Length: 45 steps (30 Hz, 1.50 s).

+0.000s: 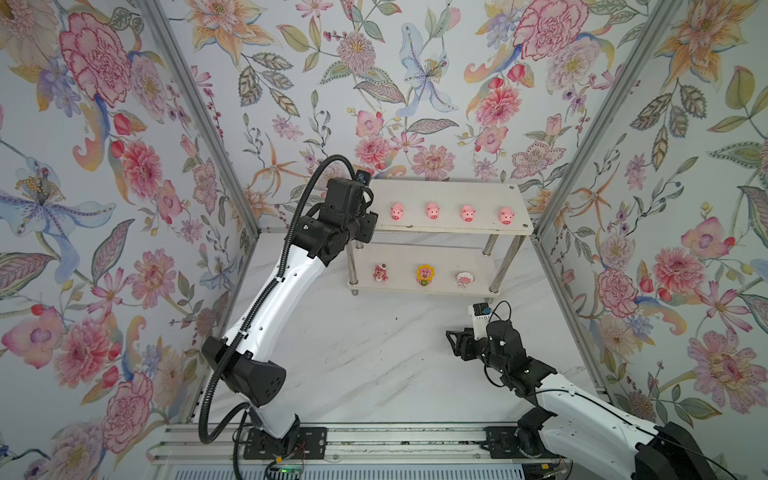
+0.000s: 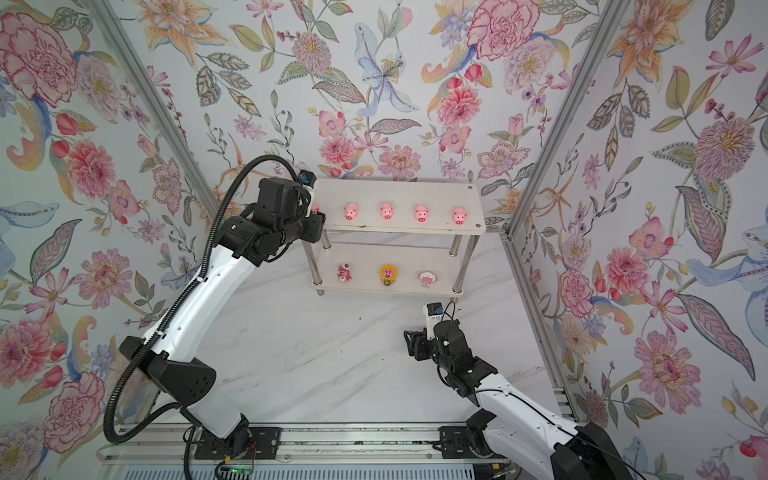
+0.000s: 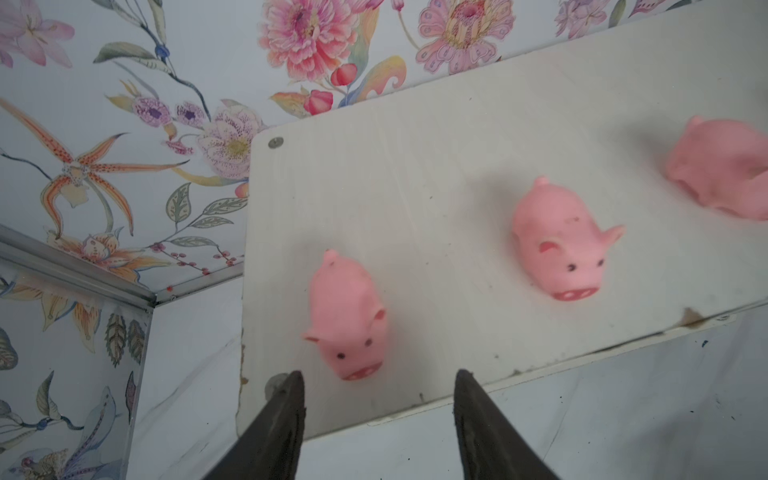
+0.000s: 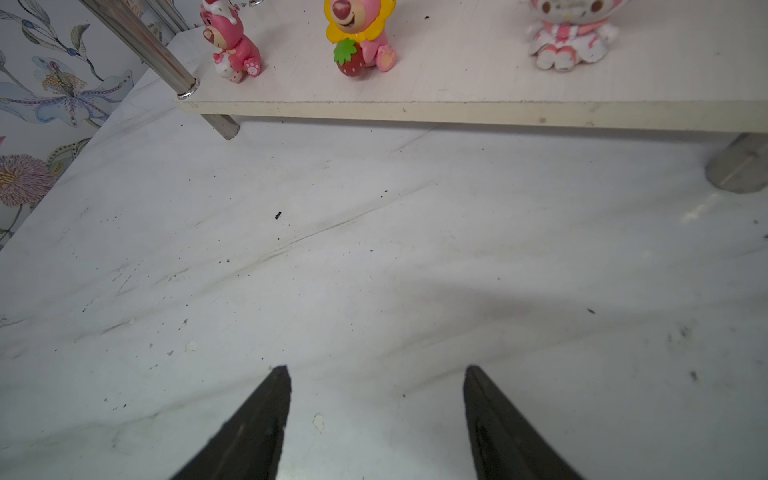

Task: Place and organize the plastic toys onto the shelf
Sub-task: 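Set the pig down at the shelf's end and open the left gripper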

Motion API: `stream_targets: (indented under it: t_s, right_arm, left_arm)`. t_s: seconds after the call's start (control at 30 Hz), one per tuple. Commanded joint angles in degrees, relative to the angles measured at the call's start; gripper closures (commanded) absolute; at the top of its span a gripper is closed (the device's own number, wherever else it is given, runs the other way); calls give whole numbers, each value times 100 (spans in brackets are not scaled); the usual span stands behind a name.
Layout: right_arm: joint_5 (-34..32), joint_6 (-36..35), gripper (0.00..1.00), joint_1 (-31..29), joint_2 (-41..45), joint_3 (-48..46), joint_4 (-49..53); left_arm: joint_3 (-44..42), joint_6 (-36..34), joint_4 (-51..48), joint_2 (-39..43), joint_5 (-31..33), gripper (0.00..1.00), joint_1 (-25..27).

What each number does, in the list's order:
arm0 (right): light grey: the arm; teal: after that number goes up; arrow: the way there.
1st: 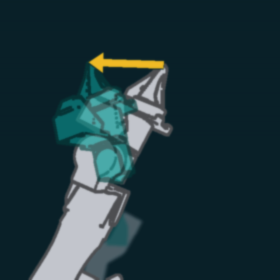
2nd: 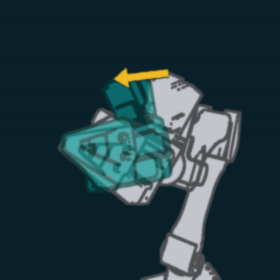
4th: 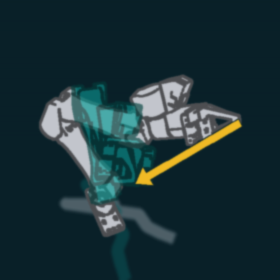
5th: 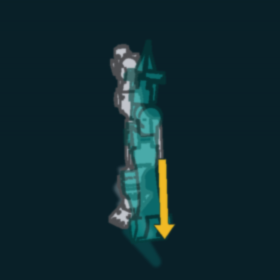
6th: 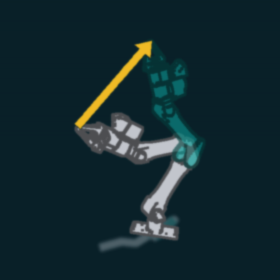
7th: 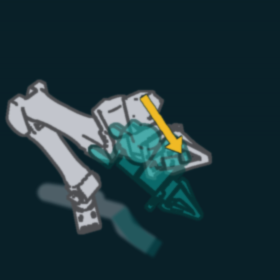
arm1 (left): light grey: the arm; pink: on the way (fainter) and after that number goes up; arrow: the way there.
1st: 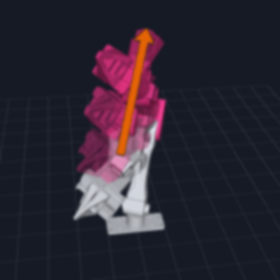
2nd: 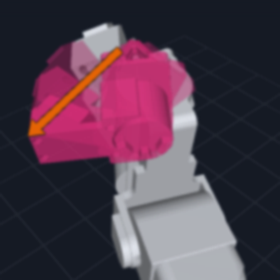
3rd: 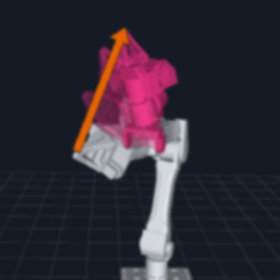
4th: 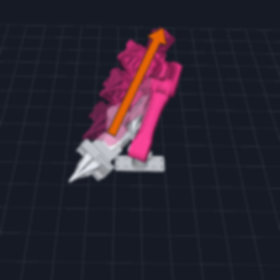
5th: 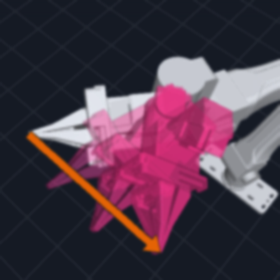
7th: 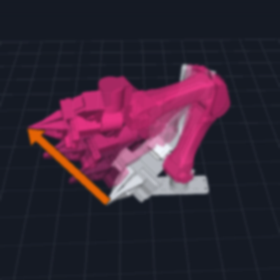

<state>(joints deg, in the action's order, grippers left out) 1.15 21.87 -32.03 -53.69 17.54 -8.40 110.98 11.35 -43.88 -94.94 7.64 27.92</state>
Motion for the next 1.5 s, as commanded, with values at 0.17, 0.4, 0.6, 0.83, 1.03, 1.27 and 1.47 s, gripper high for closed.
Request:
stream_targets:
  t_s: [0.17,0.4,0.6,0.83,1.03,1.27,1.47]
  right_arm:
    - [82,42,32,39,-199,-23,-107]
    - [42,33,32,40,-263,-27,-117]
    - [61,23,31,41,-294,-13,-109]
    - [52,16,31,41,-238,-9,-82]
    - [48,12,31,43,-238,-7,-74]
    - [51,10,31,43,-265,-5,-82]
    - [45,6,31,45,-273,-5,-74]
  left_arm:
    - [-558,218,854,380,-600,37,-189]
    - [-252,193,872,105,-691,37,-187]
    - [71,122,770,-190,-637,39,-201]
    - [488,86,586,-544,-594,44,-202]
    - [567,95,564,-640,-668,51,-204]
    - [348,156,708,-548,-751,51,-206]
    - [316,187,771,-528,-775,47,-208]
